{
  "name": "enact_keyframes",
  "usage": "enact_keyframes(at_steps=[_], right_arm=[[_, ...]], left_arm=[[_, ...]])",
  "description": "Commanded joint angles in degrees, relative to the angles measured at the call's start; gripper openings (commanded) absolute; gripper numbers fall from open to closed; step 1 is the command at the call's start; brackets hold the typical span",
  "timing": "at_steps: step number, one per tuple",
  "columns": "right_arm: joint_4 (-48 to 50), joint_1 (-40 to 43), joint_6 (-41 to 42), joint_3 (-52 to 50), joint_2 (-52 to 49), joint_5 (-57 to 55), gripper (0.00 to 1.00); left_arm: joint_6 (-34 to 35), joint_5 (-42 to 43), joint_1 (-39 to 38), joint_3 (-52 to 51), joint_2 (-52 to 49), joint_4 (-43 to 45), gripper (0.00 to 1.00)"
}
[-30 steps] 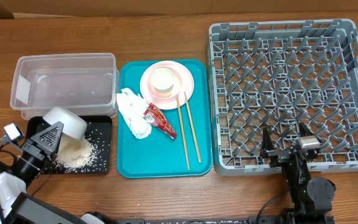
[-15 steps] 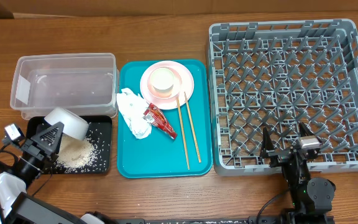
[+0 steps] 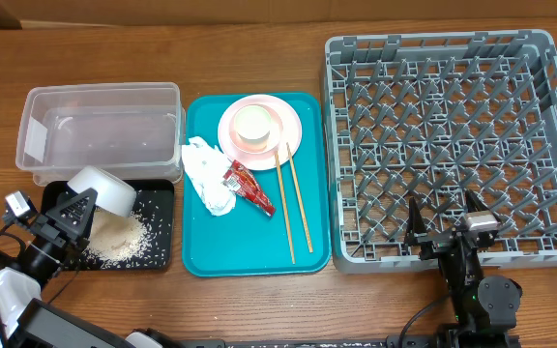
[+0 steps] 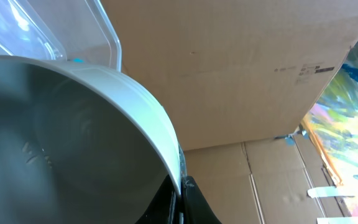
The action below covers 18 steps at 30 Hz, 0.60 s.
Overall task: Sort waste into correct bins and load items into the dishwasher
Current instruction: 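Tip the bowl with the left gripper, pouring rice onto the black tray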
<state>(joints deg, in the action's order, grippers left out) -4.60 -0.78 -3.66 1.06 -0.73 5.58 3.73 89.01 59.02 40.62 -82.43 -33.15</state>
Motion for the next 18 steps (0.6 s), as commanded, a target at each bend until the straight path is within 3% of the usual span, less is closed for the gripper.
enact_keyframes(at_steps=[1, 10, 18], right_arm=[[0.2, 0.2, -0.2, -0.6, 0.6, 0.1, 1.00], [0.2, 0.2, -0.2, -0.6, 0.6, 0.1, 1.00], [0.2, 0.2, -0.2, -0.6, 0.6, 0.1, 1.00]], left_arm=[[0.8, 1.7, 0.2, -0.4, 0.0, 0.2, 0.04], [-1.1, 1.7, 0.2, -0.4, 0.2, -4.2, 0.04], [-1.9, 1.6, 0.2, -0.3, 0.2, -3.0, 0.04]])
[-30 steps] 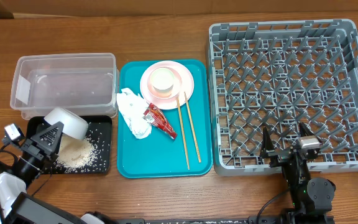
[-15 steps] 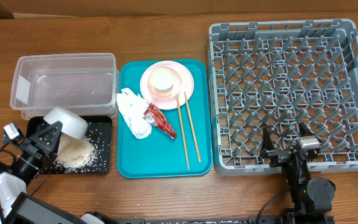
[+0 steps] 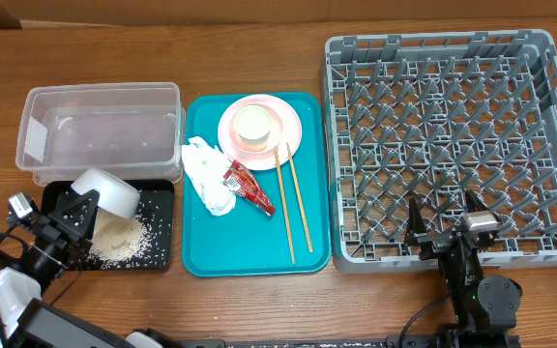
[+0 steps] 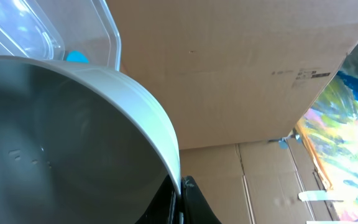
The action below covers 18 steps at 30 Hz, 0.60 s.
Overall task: Sort waste into correct bins and load items into the dishwasher
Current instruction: 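Tip the bowl with the left gripper, pouring rice onto the black tray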
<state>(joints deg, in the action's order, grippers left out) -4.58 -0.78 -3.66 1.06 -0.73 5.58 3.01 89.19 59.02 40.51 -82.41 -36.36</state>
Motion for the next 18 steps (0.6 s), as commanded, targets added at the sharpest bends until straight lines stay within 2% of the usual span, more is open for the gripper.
enact_keyframes(at_steps=[1, 5, 8, 10, 11, 12, 13, 15, 18], right_arm=[[0.2, 0.2, -0.2, -0.6, 0.6, 0.1, 1.00], [0.2, 0.2, -0.2, -0.6, 0.6, 0.1, 1.00], [0.2, 0.2, -0.2, -0.6, 0.6, 0.1, 1.00], [0.2, 0.2, -0.2, -0.6, 0.6, 0.1, 1.00], [0.2, 0.2, -0.2, -0.6, 0.6, 0.1, 1.00], [0.2, 0.2, -0.2, -0.6, 0.6, 0.1, 1.00], [0.2, 0.2, -0.2, -0.6, 0.6, 0.1, 1.00], [0.2, 0.2, -0.2, -0.6, 0.6, 0.1, 1.00], [0.2, 0.2, -0.2, -0.6, 0.6, 0.1, 1.00]], left_arm=[[-1.0, 1.5, 0.2, -0.2, 0.2, 0.3, 0.04], [2.7, 1.5, 0.2, -0.2, 0.2, 1.3, 0.04], [0.7, 1.5, 0.2, -0.2, 0.2, 2.1, 0.04], [2.5, 1.5, -0.1, -0.2, 0.7, -3.9, 0.04], [-0.9, 1.4, -0.2, -0.2, 1.3, -5.4, 0.04], [-4.3, 1.1, -0.2, -0.2, 1.8, -4.3, 0.04], [-4.1, -1.6, -0.2, -0.2, 2.1, -2.2, 0.04], [0.2, -3.7, -0.2, -0.2, 2.1, -1.0, 0.04], [0.2, -1.9, -0.6, -0.2, 2.1, 0.0, 0.04]])
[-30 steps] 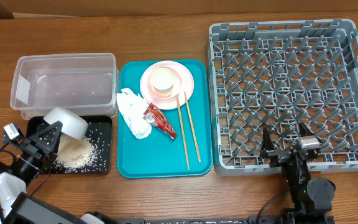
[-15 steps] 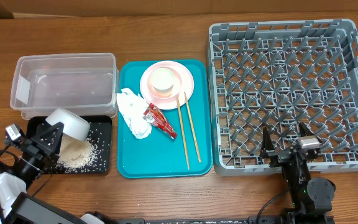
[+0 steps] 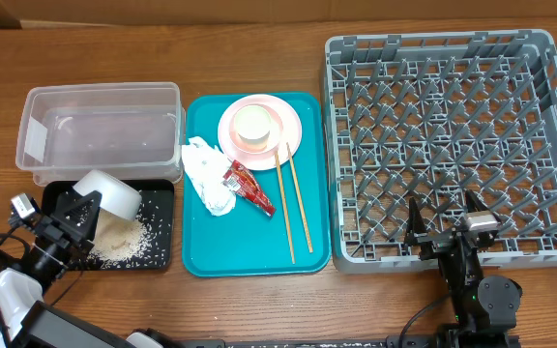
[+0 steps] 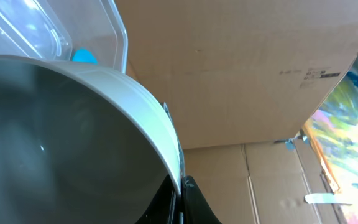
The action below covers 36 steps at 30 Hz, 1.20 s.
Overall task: Sort waste into correct bins and load items into the dishwasher
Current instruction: 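Tip the bowl with the left gripper, pouring rice onto the black tray, then carry the empty bowl back and set it on the teal tray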
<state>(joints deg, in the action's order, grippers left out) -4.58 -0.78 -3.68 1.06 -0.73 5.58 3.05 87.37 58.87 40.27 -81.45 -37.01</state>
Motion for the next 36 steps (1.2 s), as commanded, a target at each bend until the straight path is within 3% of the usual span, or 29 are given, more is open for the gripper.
enact_keyframes(at_steps=[1, 11, 16, 21, 29, 36], right_arm=[[0.2, 0.2, -0.2, -0.6, 0.6, 0.1, 1.00], [0.2, 0.2, -0.2, -0.6, 0.6, 0.1, 1.00], [0.2, 0.2, -0.2, -0.6, 0.6, 0.1, 1.00], [0.2, 0.2, -0.2, -0.6, 0.6, 0.1, 1.00], [0.2, 0.2, -0.2, -0.6, 0.6, 0.1, 1.00], [0.2, 0.2, -0.2, -0.6, 0.6, 0.1, 1.00]], left_arm=[[0.2, -0.1, -0.4, 0.1, 1.1, 0.7, 0.04], [5.8, -1.4, -3.0, 6.1, 2.8, -0.5, 0.04], [8.4, -13.7, -10.5, 13.3, 7.5, -7.7, 0.04], [9.1, -31.3, -24.9, 19.8, 12.9, -16.9, 0.04], [16.7, -61.0, -53.2, 20.5, 17.6, -28.3, 0.04], [26.6, -75.9, -75.7, 19.2, 16.2, -32.5, 0.04]])
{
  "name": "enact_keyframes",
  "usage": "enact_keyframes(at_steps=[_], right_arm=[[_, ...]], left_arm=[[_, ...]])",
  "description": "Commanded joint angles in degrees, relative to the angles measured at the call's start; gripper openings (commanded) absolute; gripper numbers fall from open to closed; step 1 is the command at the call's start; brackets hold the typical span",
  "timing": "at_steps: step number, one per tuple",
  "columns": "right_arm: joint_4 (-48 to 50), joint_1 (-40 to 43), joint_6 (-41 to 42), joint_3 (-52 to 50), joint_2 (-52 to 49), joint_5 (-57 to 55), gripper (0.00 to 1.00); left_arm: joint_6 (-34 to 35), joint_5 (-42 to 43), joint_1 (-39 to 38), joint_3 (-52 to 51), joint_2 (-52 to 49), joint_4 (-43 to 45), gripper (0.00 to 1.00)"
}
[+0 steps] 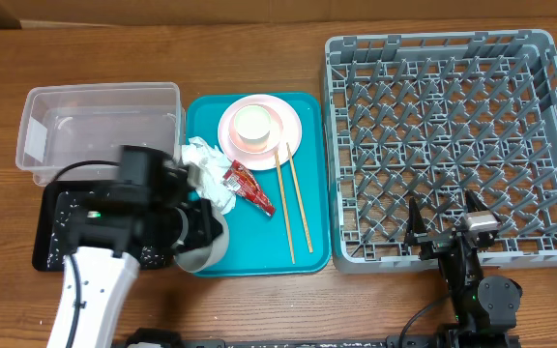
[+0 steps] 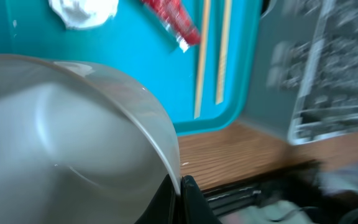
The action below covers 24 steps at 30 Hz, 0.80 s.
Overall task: Sort waste into correct bins and load items into the dishwasher
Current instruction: 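Carry the empty bowl back and set it on the teal tray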
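My left gripper (image 1: 193, 235) is shut on the rim of a white bowl (image 1: 206, 249), held above the front-left corner of the teal tray (image 1: 259, 253). The left wrist view shows the bowl (image 2: 73, 137) filling the left side, with the black fingertips (image 2: 188, 196) pinching its edge. On the tray lie a crumpled napkin (image 1: 206, 174), a red packet (image 1: 249, 186), two chopsticks (image 1: 293, 203) and a pink plate with a cup (image 1: 259, 128). The grey dish rack (image 1: 453, 145) stands on the right. My right gripper (image 1: 443, 230) sits open at the rack's front edge.
A clear plastic bin (image 1: 100, 130) stands at the back left. In front of it lies a black tray (image 1: 46, 227) with scattered rice, partly hidden by my left arm. Bare wooden table shows in front of the trays.
The left arm has moved from the black tray at the far left to the teal tray's front-left corner, still holding the bowl. The wrist view now looks down on tray and rack. The right arm is unchanged.
At all three earlier moments my left gripper held the bowl tipped over the black tray, a heap of rice beneath it, shifting only slightly. Now the bowl looks empty and is over the teal tray. The right gripper has stayed at the rack throughout.
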<state>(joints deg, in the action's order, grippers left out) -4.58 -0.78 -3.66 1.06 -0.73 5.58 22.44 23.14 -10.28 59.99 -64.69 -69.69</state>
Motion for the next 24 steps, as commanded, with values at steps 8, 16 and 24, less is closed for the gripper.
enact_keyframes(at_steps=[8, 16, 24], right_arm=[[0.2, 0.2, -0.2, -0.6, 0.6, 0.1, 1.00], [0.2, 0.2, -0.2, -0.6, 0.6, 0.1, 1.00], [0.2, 0.2, -0.2, -0.6, 0.6, 0.1, 1.00]], left_arm=[[14.5, -16.1, -21.4, -6.3, -4.7, 10.9, 0.04], [14.9, -19.1, -25.4, -8.0, -13.2, 18.6, 0.04], [14.9, -18.4, -25.5, -8.0, -19.1, 19.0, 0.06]])
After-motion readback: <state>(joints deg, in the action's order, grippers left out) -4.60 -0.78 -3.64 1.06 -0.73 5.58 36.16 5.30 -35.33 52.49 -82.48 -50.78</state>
